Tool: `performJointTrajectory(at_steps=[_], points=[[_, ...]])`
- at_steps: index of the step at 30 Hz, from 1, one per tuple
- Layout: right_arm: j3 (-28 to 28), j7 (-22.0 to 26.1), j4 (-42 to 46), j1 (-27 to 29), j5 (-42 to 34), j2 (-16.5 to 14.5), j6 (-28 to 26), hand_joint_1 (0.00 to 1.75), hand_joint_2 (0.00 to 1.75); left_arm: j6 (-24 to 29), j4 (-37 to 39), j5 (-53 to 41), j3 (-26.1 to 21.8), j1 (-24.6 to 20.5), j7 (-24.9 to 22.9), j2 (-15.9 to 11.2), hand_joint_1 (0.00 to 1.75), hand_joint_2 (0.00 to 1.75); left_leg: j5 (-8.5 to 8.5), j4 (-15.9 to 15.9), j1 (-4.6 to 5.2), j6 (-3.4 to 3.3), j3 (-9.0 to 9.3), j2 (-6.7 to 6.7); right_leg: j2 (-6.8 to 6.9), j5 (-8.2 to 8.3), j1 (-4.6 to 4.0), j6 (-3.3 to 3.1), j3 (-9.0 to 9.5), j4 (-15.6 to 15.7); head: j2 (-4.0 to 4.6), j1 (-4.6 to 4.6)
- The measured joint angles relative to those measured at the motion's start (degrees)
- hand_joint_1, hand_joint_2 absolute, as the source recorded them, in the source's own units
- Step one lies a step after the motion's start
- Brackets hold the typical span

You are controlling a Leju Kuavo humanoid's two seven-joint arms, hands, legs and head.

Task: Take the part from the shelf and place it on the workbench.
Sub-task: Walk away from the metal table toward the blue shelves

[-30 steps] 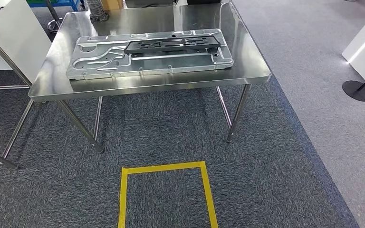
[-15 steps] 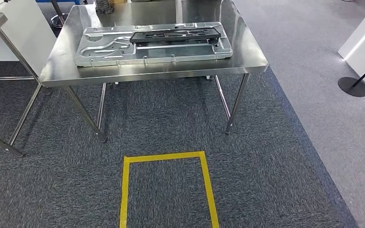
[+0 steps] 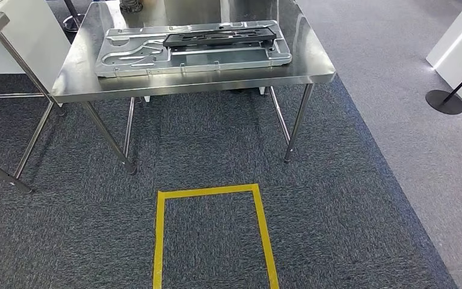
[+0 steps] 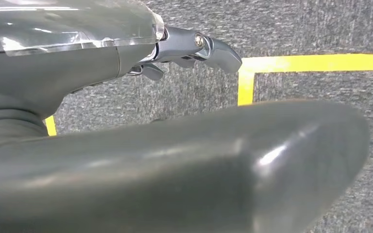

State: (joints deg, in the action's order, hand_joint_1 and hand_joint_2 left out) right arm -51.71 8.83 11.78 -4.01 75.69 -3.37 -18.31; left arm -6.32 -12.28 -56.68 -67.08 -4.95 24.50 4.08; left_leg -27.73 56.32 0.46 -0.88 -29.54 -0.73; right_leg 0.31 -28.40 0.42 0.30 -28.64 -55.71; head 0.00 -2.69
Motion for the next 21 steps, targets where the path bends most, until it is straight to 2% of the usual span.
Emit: performJointTrajectory(at_steps=[1,2,5,6,7,8,10,11,12,15,16,18,19,21], points=[[0.00,0.01,-0.01,0.00,-0.03,-0.09,0.05,0.00,0.00,0.11,0.00,0.09,0.00,0.00,-0.05,-0.04,0.00,0.00,-0.68,0.79,-0.03,0.36,-0.38,0.10,0.04,0.25,0.15,-0.39,-0.06,0.23,0.00,0.00],[-0.01,0.04,-0.02,-0.02,-0.10,-0.17,0.13,0.00,0.00,0.20,0.00,0.17,0.00,0.00,-0.09,-0.08,0.00,0.00,-2.06,2.73,-0.12,0.72,-1.24,0.20,0.09,0.51,0.32,-0.76,-0.15,0.48,0.00,0.00],[-0.33,0.64,-0.04,-0.01,-1.06,-0.27,0.89,0.00,0.00,0.30,0.00,0.28,0.00,0.15,-0.10,-0.11,0.00,0.00,-7.59,13.73,-0.69,1.61,-6.06,0.33,0.15,0.87,0.28,-1.19,-0.70,0.41,0.00,0.00],[-0.61,0.92,-0.05,0.00,-1.70,-0.29,1.37,0.00,0.00,0.31,0.00,0.29,-0.01,0.25,-0.10,-0.12,0.00,0.00,-8.09,16.20,-0.86,1.81,-7.11,0.32,0.13,0.91,0.26,-1.19,-0.84,0.30,0.00,0.00],[-1.00,0.99,-0.08,0.01,-2.48,-0.31,1.96,0.00,0.00,0.32,0.00,0.28,-0.01,0.34,-0.10,-0.13,0.00,0.00,-7.38,16.54,-1.00,1.94,-7.16,0.32,0.11,0.92,0.27,-1.15,-0.91,0.19,0.00,0.00],[-1.46,0.79,-0.12,-0.01,-3.28,-0.36,2.61,0.00,0.00,0.33,0.00,0.28,-0.02,0.38,-0.10,-0.15,0.00,0.00,-5.64,14.51,-1.13,2.00,-6.12,0.31,0.07,0.90,0.30,-1.07,-0.92,0.08,0.00,0.00],[-2.48,-0.54,-0.21,-0.09,-4.80,-0.47,4.00,0.00,0.87,0.39,0.00,0.20,-0.01,0.37,-0.28,-0.19,0.00,0.00,-1.74,6.47,-1.27,1.88,-2.05,0.33,0.00,0.79,0.33,-0.76,-0.88,-0.13,0.00,0.00],[-3.02,-1.48,-0.24,-0.16,-5.37,-0.54,4.56,0.00,1.31,0.43,0.00,0.12,-0.01,0.32,-0.49,-0.21,0.00,0.00,-0.67,3.14,-1.19,1.67,-0.38,0.36,-0.05,0.80,0.29,-0.45,-0.97,-0.23,0.00,0.00],[-3.53,-2.57,-0.24,-0.23,-5.82,-0.57,5.06,0.00,1.75,0.48,0.00,0.04,0.00,0.30,-0.79,-0.21,0.00,0.00,-0.33,1.05,-1.08,1.41,0.55,0.38,-0.08,0.85,0.25,-0.11,-1.10,-0.34,0.00,0.00],[-4.85,-6.08,-0.24,-0.43,-6.50,-0.65,6.23,0.00,1.75,0.64,0.00,-0.15,0.00,0.27,-1.71,-0.21,0.00,0.00,-0.31,-0.12,-0.85,0.40,0.47,0.41,-0.13,1.18,0.17,0.96,-1.38,-0.30,0.00,0.00],[-5.17,-6.92,-0.24,-0.47,-6.61,-0.66,6.50,0.00,1.75,0.68,0.00,-0.19,0.00,0.25,-1.97,-0.21,0.00,0.00,-0.14,-0.35,-0.86,0.21,0.45,0.45,-0.13,1.35,0.16,0.64,-1.38,-0.04,0.00,0.01],[-5.65,-7.92,-0.24,-0.55,-6.72,-0.66,6.82,0.00,1.75,0.78,0.00,-0.21,-0.01,0.18,-2.53,-0.21,0.00,0.00,0.16,-0.79,-0.85,-0.02,0.49,0.49,-0.13,1.37,0.14,-0.52,-1.36,0.27,0.00,0.01],[-5.84,-8.17,-0.24,-0.57,-6.74,-0.66,6.95,0.00,1.75,0.91,0.00,-0.19,-0.01,0.13,-2.89,-0.21,0.00,0.44,0.21,-0.80,-0.73,-0.07,0.43,0.52,-0.13,1.56,0.18,-0.98,-1.39,0.44,0.00,0.01],[-6.21,-8.43,-0.24,-0.60,-6.76,-0.67,7.17,0.00,1.75,1.26,0.00,-0.01,-0.03,0.04,-3.73,-0.21,0.00,1.31,0.31,-0.75,-0.50,-0.37,0.32,0.50,-0.15,1.83,0.37,-0.51,-1.43,0.50,0.00,0.01]])
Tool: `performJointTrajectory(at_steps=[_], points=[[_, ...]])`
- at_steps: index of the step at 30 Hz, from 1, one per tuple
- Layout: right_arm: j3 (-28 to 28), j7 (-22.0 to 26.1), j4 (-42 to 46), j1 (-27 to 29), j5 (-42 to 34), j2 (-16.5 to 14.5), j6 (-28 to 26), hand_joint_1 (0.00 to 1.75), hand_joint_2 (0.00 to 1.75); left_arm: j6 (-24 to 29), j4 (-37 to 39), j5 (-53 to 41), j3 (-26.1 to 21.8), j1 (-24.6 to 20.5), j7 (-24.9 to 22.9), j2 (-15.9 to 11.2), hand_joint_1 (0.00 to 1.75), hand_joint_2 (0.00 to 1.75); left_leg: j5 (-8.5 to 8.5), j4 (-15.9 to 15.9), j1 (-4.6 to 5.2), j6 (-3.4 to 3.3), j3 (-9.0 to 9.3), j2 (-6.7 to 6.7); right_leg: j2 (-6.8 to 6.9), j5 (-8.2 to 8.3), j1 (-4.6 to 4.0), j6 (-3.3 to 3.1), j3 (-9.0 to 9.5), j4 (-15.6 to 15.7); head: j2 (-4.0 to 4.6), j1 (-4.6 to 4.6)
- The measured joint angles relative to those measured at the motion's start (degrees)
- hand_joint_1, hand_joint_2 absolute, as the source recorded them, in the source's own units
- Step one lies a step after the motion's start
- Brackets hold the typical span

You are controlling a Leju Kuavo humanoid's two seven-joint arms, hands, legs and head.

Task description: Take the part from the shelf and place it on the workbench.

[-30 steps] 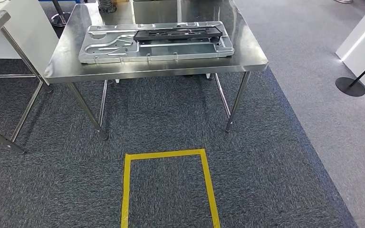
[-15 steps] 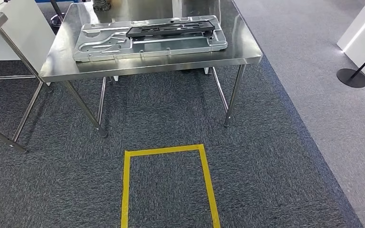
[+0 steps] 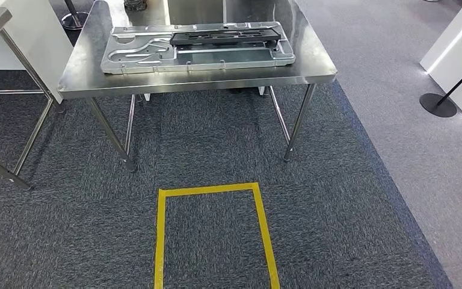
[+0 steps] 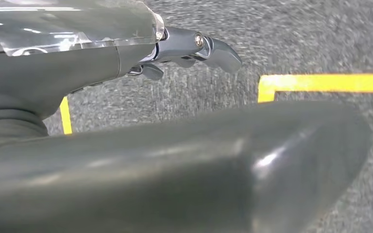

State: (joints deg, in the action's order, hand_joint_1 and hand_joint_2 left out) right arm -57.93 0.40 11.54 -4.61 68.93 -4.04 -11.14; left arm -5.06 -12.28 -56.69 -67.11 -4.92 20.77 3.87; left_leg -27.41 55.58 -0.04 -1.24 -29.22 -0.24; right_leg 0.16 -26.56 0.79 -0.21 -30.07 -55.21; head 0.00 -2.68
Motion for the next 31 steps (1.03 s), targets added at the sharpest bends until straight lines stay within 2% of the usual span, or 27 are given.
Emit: performJointTrajectory(at_steps=[1,5,9,15,16,19,20,31], points=[[-0.16,0.06,0.00,0.00,-0.01,-0.01,0.13,0.00,1.75,0.16,0.00,0.11,-0.01,-0.05,-0.36,0.00,0.00,1.75,0.06,0.04,0.08,-0.12,-0.08,0.00,-0.01,0.15,0.08,0.26,-0.03,0.05,0.00,0.00],[-0.55,0.87,0.00,-0.04,-0.34,-0.01,0.87,0.00,1.75,0.51,0.00,0.30,-0.07,-0.09,-1.17,0.00,0.00,1.75,0.15,0.25,0.20,-0.33,-0.33,0.00,-0.03,0.44,0.18,0.95,-0.10,0.19,0.00,-0.01],[-0.98,1.86,0.00,-0.11,-0.82,-0.01,1.53,0.00,1.75,0.48,0.00,0.69,-0.27,-0.20,-1.96,0.00,0.00,1.75,0.14,0.48,0.22,-0.33,-0.58,0.00,-0.04,0.59,0.26,2.09,-0.25,0.19,0.00,-0.01],[0.30,2.52,0.10,0.14,-3.72,0.15,2.68,0.00,1.75,0.33,0.00,3.33,1.44,0.18,-3.30,-0.05,0.00,1.75,0.15,0.50,0.21,-0.33,-0.65,0.00,-0.04,0.58,0.27,2.31,-0.48,0.00,0.00,-0.01],[1.01,2.52,0.16,0.27,-4.83,0.22,2.84,0.00,1.75,0.42,0.00,4.25,2.32,0.36,-3.60,-0.09,0.00,1.31,0.15,0.50,0.21,-0.32,-0.67,0.00,-0.04,0.57,0.27,2.31,-0.52,-0.05,0.00,-0.01],[3.32,2.49,0.49,0.81,-8.30,0.43,3.17,0.00,0.44,0.70,-0.07,7.10,5.18,0.95,-4.53,-0.25,0.00,0.00,0.17,0.50,0.20,-0.29,-0.76,0.00,-0.04,0.57,0.26,2.30,-0.68,-0.16,0.00,-0.01],[4.21,2.46,0.63,1.02,-9.45,0.50,3.32,0.00,0.00,0.80,-0.13,8.03,6.20,1.17,-4.83,-0.31,0.00,0.00,0.18,0.50,0.20,-0.27,-0.79,0.00,-0.04,0.57,0.26,2.30,-0.72,-0.18,0.00,-0.01],[14.17,2.01,2.31,3.15,-21.68,1.31,5.01,0.00,0.00,1.68,-1.51,18.02,17.69,3.47,-8.05,-0.94,0.00,0.00,0.21,0.50,0.15,-0.22,-0.83,0.00,-0.05,0.53,0.21,2.25,-0.80,-0.28,0.00,-0.01]])
